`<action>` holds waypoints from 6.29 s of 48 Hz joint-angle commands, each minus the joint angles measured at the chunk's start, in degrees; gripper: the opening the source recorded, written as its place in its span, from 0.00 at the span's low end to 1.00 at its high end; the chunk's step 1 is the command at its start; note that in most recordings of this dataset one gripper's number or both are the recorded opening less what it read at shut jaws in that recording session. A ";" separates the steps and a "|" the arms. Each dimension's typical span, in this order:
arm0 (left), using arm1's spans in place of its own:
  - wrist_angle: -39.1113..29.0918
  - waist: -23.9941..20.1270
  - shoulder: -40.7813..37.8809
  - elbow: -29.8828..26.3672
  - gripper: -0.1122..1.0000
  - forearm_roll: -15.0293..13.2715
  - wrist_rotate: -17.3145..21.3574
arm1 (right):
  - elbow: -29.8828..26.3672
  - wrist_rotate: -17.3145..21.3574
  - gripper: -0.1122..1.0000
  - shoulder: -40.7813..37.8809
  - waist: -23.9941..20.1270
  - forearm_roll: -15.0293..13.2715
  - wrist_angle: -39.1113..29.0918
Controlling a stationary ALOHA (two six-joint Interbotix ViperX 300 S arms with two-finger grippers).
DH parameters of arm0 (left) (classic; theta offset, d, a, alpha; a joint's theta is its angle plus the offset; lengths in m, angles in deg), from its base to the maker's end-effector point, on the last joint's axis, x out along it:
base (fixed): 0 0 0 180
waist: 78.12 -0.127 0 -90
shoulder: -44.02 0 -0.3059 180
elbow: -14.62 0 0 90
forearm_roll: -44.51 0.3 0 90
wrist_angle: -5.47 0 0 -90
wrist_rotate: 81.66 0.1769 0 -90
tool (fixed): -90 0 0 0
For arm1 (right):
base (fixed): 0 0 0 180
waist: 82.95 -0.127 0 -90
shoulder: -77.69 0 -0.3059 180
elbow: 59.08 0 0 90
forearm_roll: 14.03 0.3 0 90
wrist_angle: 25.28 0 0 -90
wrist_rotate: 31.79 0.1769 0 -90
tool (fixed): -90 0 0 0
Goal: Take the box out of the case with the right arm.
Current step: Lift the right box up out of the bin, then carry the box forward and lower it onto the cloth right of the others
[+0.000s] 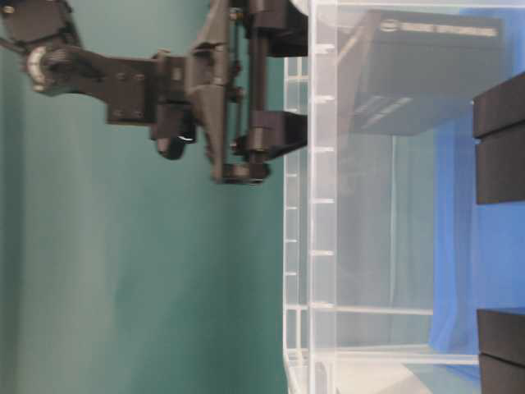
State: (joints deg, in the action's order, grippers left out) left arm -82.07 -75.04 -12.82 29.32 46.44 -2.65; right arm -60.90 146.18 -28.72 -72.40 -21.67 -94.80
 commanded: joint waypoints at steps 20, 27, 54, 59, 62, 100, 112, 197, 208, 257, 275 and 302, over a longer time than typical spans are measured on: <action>0.35 -0.35 0.35 -0.53 0.10 0.18 0.00 | -13.18 -0.44 0.68 6.86 -0.70 -2.02 -16.00; 0.35 -0.35 0.35 -0.53 0.10 0.18 0.00 | -16.70 -1.85 0.68 6.94 -1.14 -2.02 -19.60; 0.35 -0.35 0.35 -0.53 0.10 0.18 0.00 | -26.02 -2.99 0.68 6.94 -1.23 -4.22 -28.56; 0.35 -0.35 0.35 -0.53 0.10 0.18 0.00 | -26.19 -2.99 0.68 6.94 -1.32 -4.22 -29.09; 0.35 -0.35 0.35 -0.53 0.10 0.18 -0.09 | -26.19 -2.99 0.68 6.94 -1.32 -4.22 -29.09; 0.35 -0.35 0.35 -0.53 0.10 0.18 -0.09 | -26.10 -2.99 0.68 6.86 -1.32 -4.66 -29.09; 0.35 -0.35 0.35 -0.53 0.10 0.18 -0.09 | -26.19 -2.99 0.68 6.94 -1.32 -4.66 -29.09; 0.35 -0.35 0.35 -0.53 0.10 0.18 -0.09 | -26.10 -3.08 0.68 6.94 -1.32 -4.66 -28.83; 0.35 -0.35 0.35 -0.53 0.10 0.18 -0.09 | -26.10 -3.08 0.68 6.94 -1.32 -4.66 -28.83; 0.35 -0.35 0.18 -0.53 0.10 0.18 -0.18 | -26.10 -2.02 0.68 6.86 -6.59 -4.66 -29.09; 0.35 -0.35 -0.09 -0.62 0.10 0.18 -0.18 | -26.10 8.70 0.68 6.15 -17.84 -4.66 -30.50; 0.35 -0.35 -0.18 -0.53 0.10 0.18 -0.18 | -26.46 27.86 0.68 4.83 -34.37 -4.31 -32.26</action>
State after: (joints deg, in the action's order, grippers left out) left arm -81.98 -75.04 -12.73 29.32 46.44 -2.73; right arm -85.95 173.61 -24.68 -106.24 -25.80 -127.32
